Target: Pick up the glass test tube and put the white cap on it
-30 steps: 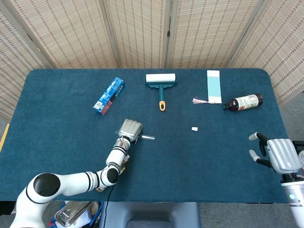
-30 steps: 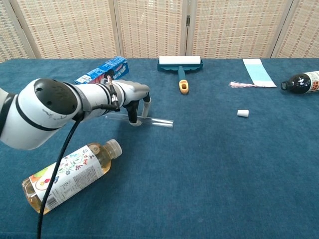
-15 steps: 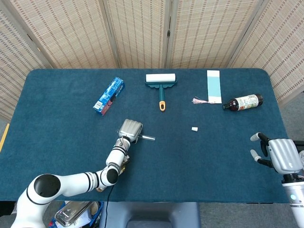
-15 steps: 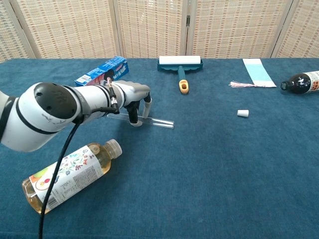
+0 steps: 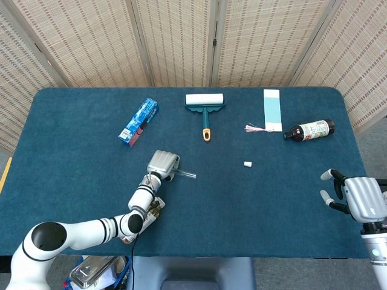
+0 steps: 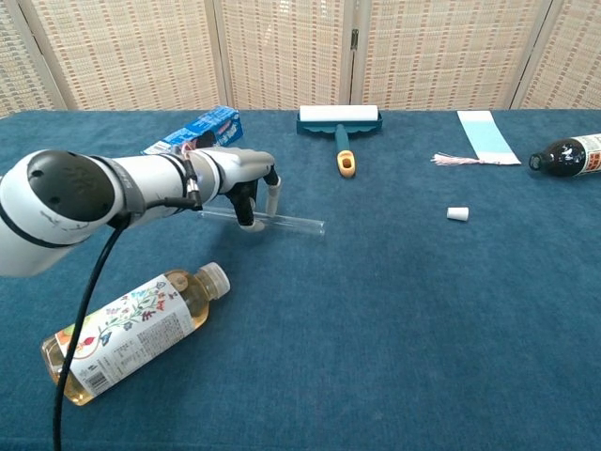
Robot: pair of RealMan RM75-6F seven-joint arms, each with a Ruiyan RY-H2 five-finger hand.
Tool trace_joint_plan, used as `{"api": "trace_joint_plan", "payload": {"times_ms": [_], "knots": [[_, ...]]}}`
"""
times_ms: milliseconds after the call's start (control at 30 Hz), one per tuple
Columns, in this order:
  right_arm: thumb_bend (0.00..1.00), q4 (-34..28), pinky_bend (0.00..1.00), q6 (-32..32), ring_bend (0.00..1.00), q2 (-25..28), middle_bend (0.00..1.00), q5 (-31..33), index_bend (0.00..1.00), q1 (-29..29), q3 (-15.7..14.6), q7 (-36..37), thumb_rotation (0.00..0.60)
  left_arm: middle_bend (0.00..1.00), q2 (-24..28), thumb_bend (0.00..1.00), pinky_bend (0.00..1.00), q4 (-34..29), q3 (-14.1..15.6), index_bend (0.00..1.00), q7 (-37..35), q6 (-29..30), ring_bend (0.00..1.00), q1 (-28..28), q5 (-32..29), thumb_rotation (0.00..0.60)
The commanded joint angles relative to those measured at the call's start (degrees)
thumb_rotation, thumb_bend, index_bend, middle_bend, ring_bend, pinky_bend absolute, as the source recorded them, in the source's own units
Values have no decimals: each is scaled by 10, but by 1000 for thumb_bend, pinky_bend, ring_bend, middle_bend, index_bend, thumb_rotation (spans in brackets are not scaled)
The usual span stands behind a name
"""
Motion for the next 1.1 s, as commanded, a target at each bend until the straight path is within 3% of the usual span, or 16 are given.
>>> {"api": "trace_joint_plan", "payload": {"times_ms": [33,233,400,600,800,1100], "knots": [[289,-1,934,0,799,0,812,-1,440,0,1,0,600,1000,18,360,1000,-20,-8,658,-24,1,1000,11,16,600],[299,-10,944,-10,806,5,815,1,442,7,3,-14,600,1000,65,361,1000,-80,-26,663,-75,2,1000,35,31,600],[377,-23,997,-46,864,8,848,15,442,30,11,-31,600,1000,114,364,1000,-140,-36,668,-108,15,1000,54,43,600],[616,-24,1000,-133,975,2,934,53,442,85,26,-57,600,1000,165,365,1000,-209,-36,669,-124,41,1000,74,59,600],[989,-6,1000,-238,1000,-25,1000,110,442,156,43,-91,600,1000,208,366,1000,-274,-28,669,-135,71,1000,94,81,600],[1000,53,1000,-361,1000,-88,1000,226,396,249,49,-155,600,1000,246,367,1000,-329,-10,669,-150,97,1000,119,118,600]]}}
